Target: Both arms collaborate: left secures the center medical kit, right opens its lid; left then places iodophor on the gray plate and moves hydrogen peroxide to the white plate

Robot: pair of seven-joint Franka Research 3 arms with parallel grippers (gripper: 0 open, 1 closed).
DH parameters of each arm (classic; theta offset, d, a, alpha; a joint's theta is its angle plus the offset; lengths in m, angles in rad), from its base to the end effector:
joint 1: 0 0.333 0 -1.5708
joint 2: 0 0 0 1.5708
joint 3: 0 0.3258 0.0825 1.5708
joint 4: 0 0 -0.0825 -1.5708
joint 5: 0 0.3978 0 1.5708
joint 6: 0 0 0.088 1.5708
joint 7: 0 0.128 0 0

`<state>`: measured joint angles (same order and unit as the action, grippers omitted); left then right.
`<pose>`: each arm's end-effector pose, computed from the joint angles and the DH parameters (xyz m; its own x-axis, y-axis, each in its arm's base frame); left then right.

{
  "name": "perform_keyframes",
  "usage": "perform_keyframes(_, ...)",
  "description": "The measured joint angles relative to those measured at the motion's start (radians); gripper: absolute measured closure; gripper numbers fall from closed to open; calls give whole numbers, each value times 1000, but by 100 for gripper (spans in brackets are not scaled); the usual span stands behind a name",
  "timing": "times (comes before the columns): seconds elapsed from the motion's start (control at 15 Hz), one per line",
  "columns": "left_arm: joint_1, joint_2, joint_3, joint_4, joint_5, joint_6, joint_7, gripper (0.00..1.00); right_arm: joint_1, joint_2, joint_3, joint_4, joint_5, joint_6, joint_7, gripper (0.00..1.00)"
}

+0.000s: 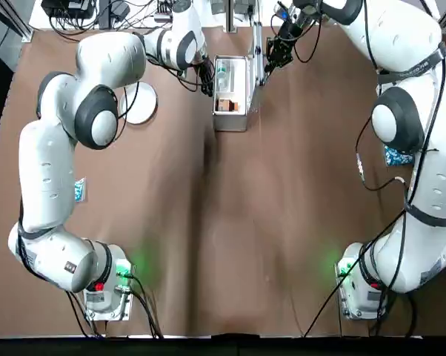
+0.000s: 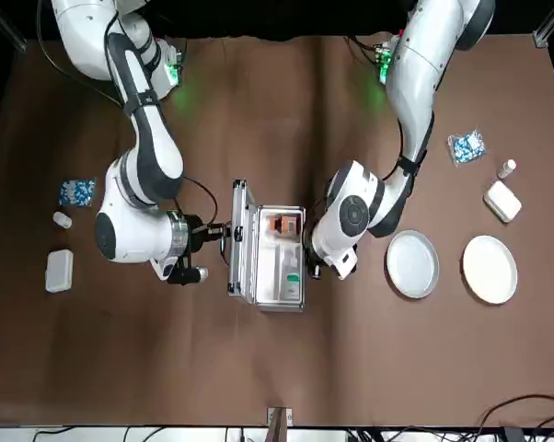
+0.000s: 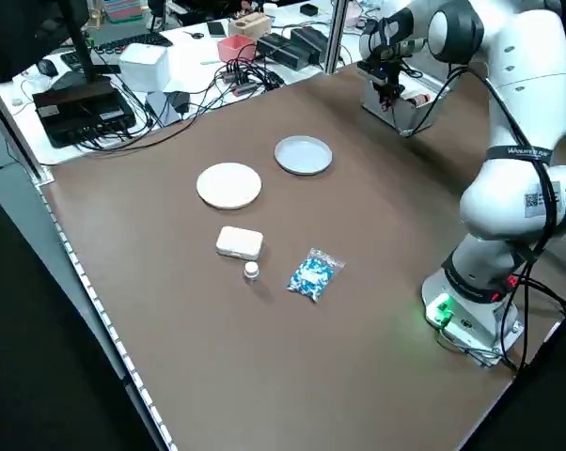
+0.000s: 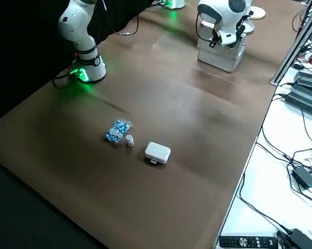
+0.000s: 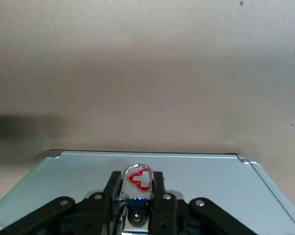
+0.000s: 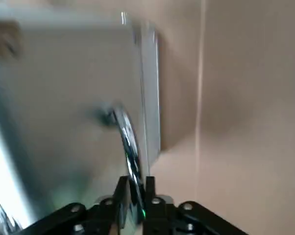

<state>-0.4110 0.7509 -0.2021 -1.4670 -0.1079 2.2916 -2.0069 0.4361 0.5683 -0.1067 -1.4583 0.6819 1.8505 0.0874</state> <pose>0.6242 -0.4129 0.2291 0.0449 0.9720 -0.2308 0.9981 -0.0532 -0.0300 0.6488 0.3006 0.3388 0.9621 0.0742 -0.2625 -0.0699 -0.8631 -0.5002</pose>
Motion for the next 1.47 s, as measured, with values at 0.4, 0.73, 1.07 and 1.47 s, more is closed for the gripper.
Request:
perform_keyframes(0.4,-1,-2,-2,0,0,-10,0,52,-3,35,-5,10,0,108,-12,67)
perform_keyframes(0.73,1,-14,-2,0,0,-30,0,7,-12,35,-7,16,0,104,-12,26)
perform_keyframes(1.07,20,-52,3,2,1,-63,0,0,-42,35,-7,23,0,42,-15,12)
perform_keyframes(1.47,65,-114,4,4,19,-141,21,0,-105,35,-9,63,0,-71,-48,11)
